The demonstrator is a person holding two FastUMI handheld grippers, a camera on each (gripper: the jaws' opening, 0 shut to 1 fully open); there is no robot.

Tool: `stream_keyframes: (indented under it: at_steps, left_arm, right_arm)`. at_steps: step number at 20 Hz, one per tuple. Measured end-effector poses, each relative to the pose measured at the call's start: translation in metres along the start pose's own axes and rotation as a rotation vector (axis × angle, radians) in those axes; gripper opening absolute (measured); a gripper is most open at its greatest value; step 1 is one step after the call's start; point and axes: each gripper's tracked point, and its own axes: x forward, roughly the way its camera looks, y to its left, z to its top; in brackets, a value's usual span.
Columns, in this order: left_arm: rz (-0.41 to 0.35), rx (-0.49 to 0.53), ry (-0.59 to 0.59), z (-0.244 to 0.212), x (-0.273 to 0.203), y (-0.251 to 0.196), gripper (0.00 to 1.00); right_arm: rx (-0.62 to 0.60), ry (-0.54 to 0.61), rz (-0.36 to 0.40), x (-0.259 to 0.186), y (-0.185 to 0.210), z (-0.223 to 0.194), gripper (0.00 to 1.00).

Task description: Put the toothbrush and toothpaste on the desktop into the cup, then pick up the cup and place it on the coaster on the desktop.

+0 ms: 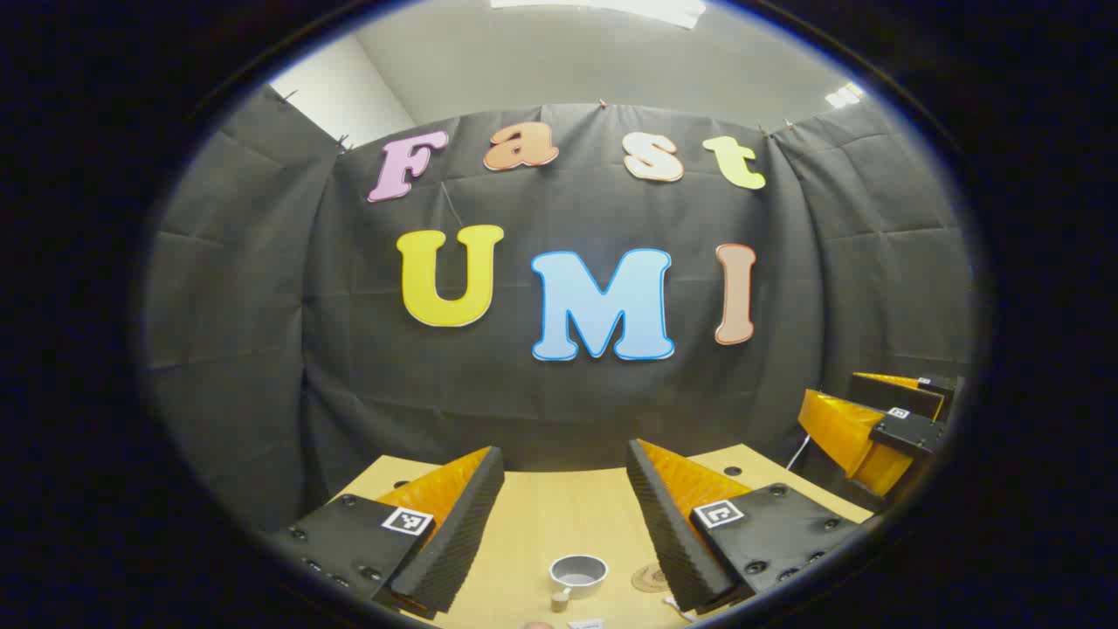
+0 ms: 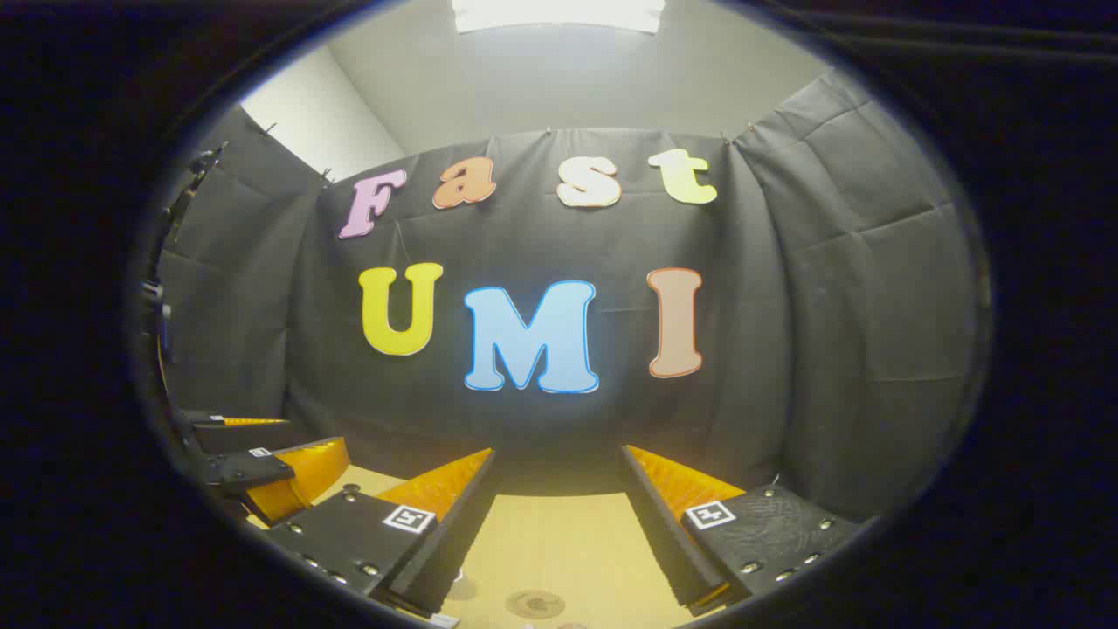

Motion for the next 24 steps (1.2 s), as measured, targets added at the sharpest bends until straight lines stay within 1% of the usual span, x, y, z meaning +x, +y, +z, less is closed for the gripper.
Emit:
stream_keyframes:
  at_steps: [1,7,8,9,12,15,17,19,22,24]
  left_arm:
    - [0.001,0.000,0.005,0.000,0.000,0.000,0.96]
    - [0.003,0.012,0.009,0.000,0.001,0.000,0.96]
    - [0.004,0.013,0.011,0.000,0.002,0.000,0.93]
    - [0.004,0.013,0.013,-0.001,0.002,0.000,0.96]
    - [0.007,0.012,0.016,0.000,0.004,0.000,0.96]
    - [-0.004,0.007,0.041,-0.010,0.006,-0.003,0.96]
    - [-0.015,0.011,0.073,-0.025,0.006,-0.004,0.96]
    - [-0.036,0.009,0.131,-0.047,0.007,-0.010,0.96]
    - [-0.073,0.004,0.251,-0.094,0.004,-0.018,0.96]
    - [-0.084,-0.001,0.343,-0.132,-0.002,-0.020,0.96]
  right_arm:
    - [0.002,0.005,0.002,0.001,0.000,0.000,0.88]
    - [0.015,0.041,0.016,0.006,-0.001,-0.006,0.89]
    - [0.013,0.039,0.016,0.006,-0.001,-0.007,0.89]
    - [0.011,0.039,0.019,0.007,-0.001,-0.005,0.89]
    - [0.006,0.045,0.028,0.009,-0.001,-0.009,0.88]
    - [0.001,0.072,0.038,0.010,0.002,-0.017,0.88]
    - [0.003,0.107,0.050,0.011,0.004,-0.029,0.88]
    - [0.002,0.166,0.067,0.011,0.008,-0.050,0.89]
    - [0.006,0.281,0.097,0.005,0.014,-0.090,0.89]
    - [0.005,0.386,0.117,0.000,0.016,-0.124,0.89]
